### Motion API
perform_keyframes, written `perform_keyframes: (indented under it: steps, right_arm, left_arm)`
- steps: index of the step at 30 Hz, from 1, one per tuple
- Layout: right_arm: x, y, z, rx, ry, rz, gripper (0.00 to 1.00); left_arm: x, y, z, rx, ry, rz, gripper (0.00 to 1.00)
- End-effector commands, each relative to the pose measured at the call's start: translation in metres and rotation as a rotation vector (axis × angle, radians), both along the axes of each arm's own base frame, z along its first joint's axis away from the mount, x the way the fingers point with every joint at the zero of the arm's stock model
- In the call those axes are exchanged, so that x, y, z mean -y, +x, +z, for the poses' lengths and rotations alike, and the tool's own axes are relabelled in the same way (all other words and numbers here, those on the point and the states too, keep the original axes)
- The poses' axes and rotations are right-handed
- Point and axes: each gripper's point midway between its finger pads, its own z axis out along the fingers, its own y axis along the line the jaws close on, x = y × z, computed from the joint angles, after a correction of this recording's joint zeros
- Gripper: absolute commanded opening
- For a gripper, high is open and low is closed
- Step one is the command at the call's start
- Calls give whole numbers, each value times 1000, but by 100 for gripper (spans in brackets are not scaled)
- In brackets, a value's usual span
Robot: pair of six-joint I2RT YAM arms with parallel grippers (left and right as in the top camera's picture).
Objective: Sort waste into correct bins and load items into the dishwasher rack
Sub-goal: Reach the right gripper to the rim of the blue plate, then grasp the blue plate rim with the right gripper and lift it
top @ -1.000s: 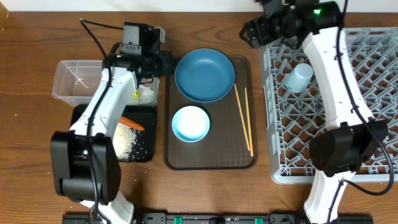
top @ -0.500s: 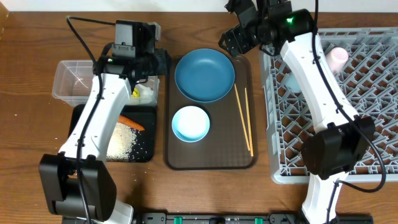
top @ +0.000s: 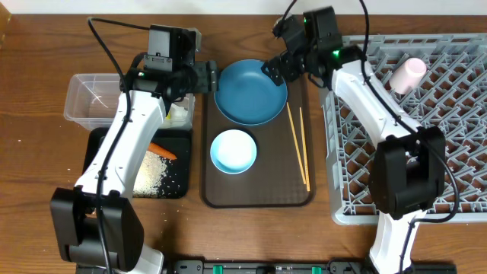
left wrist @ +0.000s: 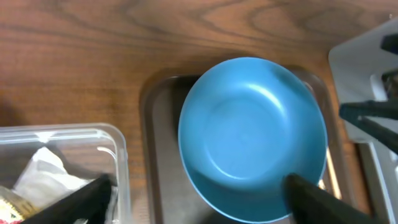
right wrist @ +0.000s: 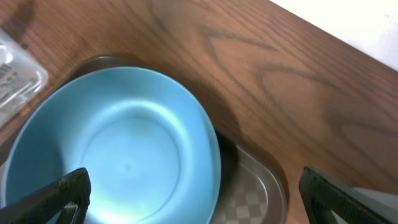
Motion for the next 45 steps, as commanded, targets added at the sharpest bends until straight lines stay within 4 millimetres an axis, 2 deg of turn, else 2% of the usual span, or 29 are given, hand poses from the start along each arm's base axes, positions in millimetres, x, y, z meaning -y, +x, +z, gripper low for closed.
perform_keyframes:
  steps: [1,6,8,20,32,41,45]
  right_arm:
    - [-6,-3,-11,-5,7,13,99]
    - [-6,-3,-21,-7,16,2,84]
    - [-7,-2,-26,-12,24,-7,80]
    - [-9,-4,-77,-131,38,-66,69]
    - [-28,-24,-135,-235,-7,-27,63]
    - [-29,-20,-136,-222,-2,-26,48]
    - [-27,-15,-134,-206,6,-33,26]
  left_arm:
    - [-2,2,1,11,8,10,98]
    - [-2,3,1,11,5,13,98]
    - [-2,3,0,10,5,13,98]
    - [-2,4,0,11,5,13,98]
    - [-2,4,0,10,6,12,98]
    - [-2,4,0,10,6,12,98]
    - [-2,4,0,11,5,12,98]
